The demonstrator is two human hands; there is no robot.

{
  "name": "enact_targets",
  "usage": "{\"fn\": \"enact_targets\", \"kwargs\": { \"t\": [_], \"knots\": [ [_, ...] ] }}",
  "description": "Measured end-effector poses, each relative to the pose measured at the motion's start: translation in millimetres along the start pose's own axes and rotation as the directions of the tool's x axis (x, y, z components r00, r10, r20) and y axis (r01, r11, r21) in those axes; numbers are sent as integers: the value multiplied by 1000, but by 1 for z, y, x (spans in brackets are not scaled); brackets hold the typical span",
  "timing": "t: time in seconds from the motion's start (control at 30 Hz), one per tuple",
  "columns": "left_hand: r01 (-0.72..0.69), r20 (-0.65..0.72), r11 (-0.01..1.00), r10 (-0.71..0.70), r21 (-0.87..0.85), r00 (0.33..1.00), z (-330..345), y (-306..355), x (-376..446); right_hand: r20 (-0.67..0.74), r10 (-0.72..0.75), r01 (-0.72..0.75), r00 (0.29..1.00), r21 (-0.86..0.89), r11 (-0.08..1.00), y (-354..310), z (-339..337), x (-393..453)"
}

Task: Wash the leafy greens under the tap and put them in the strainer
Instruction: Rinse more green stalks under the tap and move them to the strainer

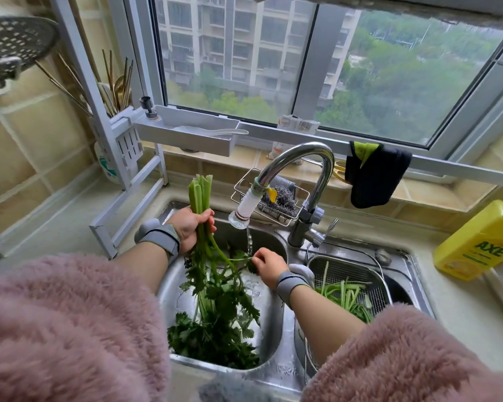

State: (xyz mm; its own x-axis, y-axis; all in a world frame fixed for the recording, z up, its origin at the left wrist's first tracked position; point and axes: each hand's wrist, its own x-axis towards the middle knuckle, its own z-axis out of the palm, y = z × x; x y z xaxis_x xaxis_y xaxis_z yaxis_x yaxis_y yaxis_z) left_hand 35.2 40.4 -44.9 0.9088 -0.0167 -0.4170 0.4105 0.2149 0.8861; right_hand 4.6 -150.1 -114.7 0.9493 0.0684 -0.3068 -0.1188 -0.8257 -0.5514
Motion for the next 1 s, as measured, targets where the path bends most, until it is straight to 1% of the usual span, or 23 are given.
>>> {"fn": "enact_targets", "kwargs": {
  "t": [0.13, 0.2, 0.23, 0.3, 0.37, 0.43, 0.47, 0.53, 0.57, 0.63, 0.7, 0.8, 0.87, 0.93, 1.0],
  "knots": [
    [25, -10, 998, -26, -58, 1000, 7, -4, 1, -61, 61, -57, 996, 62, 996, 2, -8, 6],
    [55, -7, 994, -56, -96, 998, 12, -9, 1, -85, 50, -42, 995, 89, 995, 1, -14, 7],
    [67, -7, 991, -68, -112, 998, 16, -12, 2, -82, 29, -18, 996, 130, 991, 0, -17, 8],
    [82, -20, 984, -86, -161, 996, 23, -20, 2, -25, -22, 29, 999, 302, 953, -5, -22, 7],
    [85, -37, 973, -95, -213, 995, 29, -26, 6, 73, -77, 32, 994, 485, 874, -13, -24, 7],
    [99, -52, 953, -119, -287, 991, 33, -30, 11, 160, -133, 27, 978, 538, 842, -20, -21, 10],
    [107, -60, 941, -133, -323, 989, 34, -30, 12, 197, -154, 24, 968, 541, 841, -24, -18, 11],
    [108, -67, 925, -142, -365, 988, 36, -29, 15, 226, -168, 23, 960, 530, 848, -27, -13, 13],
    [104, -69, 920, -140, -377, 988, 36, -28, 16, 218, -171, 38, 961, 508, 860, -27, -10, 15],
    [85, -64, 906, -123, -415, 990, 36, -27, 17, 184, -181, 99, 966, 383, 918, -25, -10, 17],
    [68, -45, 894, -98, -442, 994, 36, -26, 19, 126, -207, 165, 970, 281, 945, -22, -11, 23],
    [41, -35, 877, -66, -479, 997, 41, -25, 21, 74, -220, 200, 973, 218, 955, -22, -15, 26],
    [38, -32, 881, -60, -471, 998, 43, -24, 20, 75, -225, 207, 972, 194, 959, -19, -14, 27],
    [56, -37, 899, -80, -435, 996, 47, -20, 17, 86, -206, 182, 975, 228, 957, -17, -12, 27],
    [79, -55, 905, -112, -418, 992, 50, -18, 17, 84, -155, 115, 984, 353, 928, -16, -10, 29]
  ]
}}
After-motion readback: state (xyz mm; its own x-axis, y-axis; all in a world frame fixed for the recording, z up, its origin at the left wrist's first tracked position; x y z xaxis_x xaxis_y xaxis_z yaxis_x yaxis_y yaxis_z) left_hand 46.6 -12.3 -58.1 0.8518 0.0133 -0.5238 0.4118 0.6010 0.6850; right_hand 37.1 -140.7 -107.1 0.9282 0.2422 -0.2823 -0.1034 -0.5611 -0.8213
